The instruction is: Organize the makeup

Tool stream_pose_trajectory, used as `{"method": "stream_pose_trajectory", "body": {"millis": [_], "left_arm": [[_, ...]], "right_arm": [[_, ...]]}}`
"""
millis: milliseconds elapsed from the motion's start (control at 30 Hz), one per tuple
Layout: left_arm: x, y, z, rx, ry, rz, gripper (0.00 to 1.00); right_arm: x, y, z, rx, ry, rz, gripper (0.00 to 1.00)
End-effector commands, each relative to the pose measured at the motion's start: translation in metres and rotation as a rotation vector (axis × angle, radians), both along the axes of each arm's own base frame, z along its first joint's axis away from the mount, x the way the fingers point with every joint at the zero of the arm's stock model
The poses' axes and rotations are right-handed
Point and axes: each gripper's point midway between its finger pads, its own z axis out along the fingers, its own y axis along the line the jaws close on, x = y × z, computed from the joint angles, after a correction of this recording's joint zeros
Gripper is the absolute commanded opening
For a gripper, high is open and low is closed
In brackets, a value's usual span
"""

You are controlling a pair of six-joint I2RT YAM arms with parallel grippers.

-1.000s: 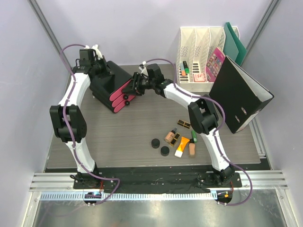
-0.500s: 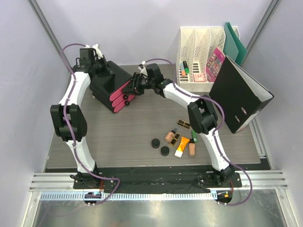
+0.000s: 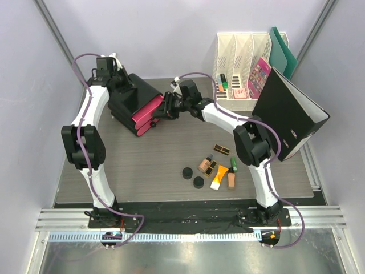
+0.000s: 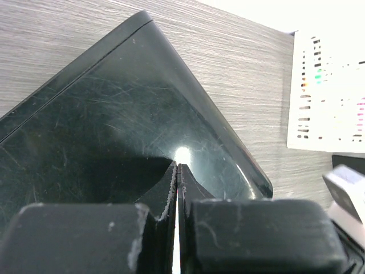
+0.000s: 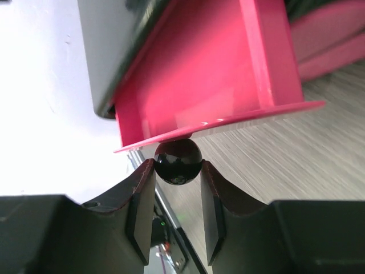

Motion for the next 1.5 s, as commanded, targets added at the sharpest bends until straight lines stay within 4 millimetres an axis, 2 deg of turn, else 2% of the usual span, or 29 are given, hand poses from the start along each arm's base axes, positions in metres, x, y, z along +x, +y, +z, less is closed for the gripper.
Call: {"method": "stream_pose_trajectory", "body": {"millis": [0,33,233,500,600,633,700,733,800,900,1000,1067,1133,1267,1400,1467], "left_arm": [[-0.035,0.016,-0.076,0.043,0.280,0.074,0.00],[-0.036,0.017,-0.076,0.041,0.287,0.078,0.00],[-0.037,0.016,-0.080,0.042,0.305,0.078,0.00],[-0.039,0.017,-0.083,0.045,0.320,0.078,0.00],[-0.039,0.016,-0.083,0.040,0.320,0.074,0.00],[-0.038,0.017,-0.083,0.040,0.319,0.077,0.00],[-0.038,0.016,-0.082,0.040,0.317,0.073,0.00],[-0.039,0.016,-0.081,0.043,0.318,0.071,0.00],[-0.038,0.017,-0.080,0.048,0.313,0.069,0.00],[-0.037,0.018,-0.079,0.053,0.312,0.070,0.00],[-0.036,0.017,-0.079,0.051,0.314,0.064,0.00],[-0.035,0.017,-0.079,0.051,0.312,0.063,0.00],[-0.037,0.016,-0.080,0.050,0.319,0.059,0.00],[-0.039,0.016,-0.084,0.052,0.332,0.055,0.00],[-0.041,0.015,-0.086,0.045,0.340,0.052,0.00],[-0.042,0.015,-0.087,0.044,0.344,0.049,0.00]], "right_arm": [[-0.024,-0.024,-0.014,-0.126,0.015,0.015,0.01],[-0.030,-0.029,-0.021,-0.151,0.023,0.027,0.01],[-0.048,-0.047,-0.022,-0.227,0.024,0.060,0.01],[-0.053,-0.063,-0.025,-0.283,0.020,0.060,0.02],[-0.050,-0.062,-0.023,-0.276,0.020,0.063,0.15],[-0.049,-0.062,-0.023,-0.279,0.023,0.061,0.31],[-0.044,-0.065,-0.018,-0.289,-0.005,0.046,0.47],[-0.044,-0.067,-0.010,-0.291,-0.027,0.039,0.58],[-0.042,-0.070,-0.002,-0.299,-0.063,0.031,0.68],[-0.041,-0.078,0.014,-0.314,-0.117,0.030,0.73],[-0.045,-0.088,0.022,-0.351,-0.134,0.035,0.74],[-0.049,-0.102,0.024,-0.407,-0.143,0.031,0.73],[-0.056,-0.118,0.017,-0.473,-0.121,0.029,0.74],[-0.058,-0.165,-0.003,-0.706,-0.099,-0.046,0.75],[-0.073,-0.210,-0.024,-0.908,0.007,-0.097,0.78],[-0.081,-0.223,-0.031,-0.972,0.050,-0.099,0.78]]}}
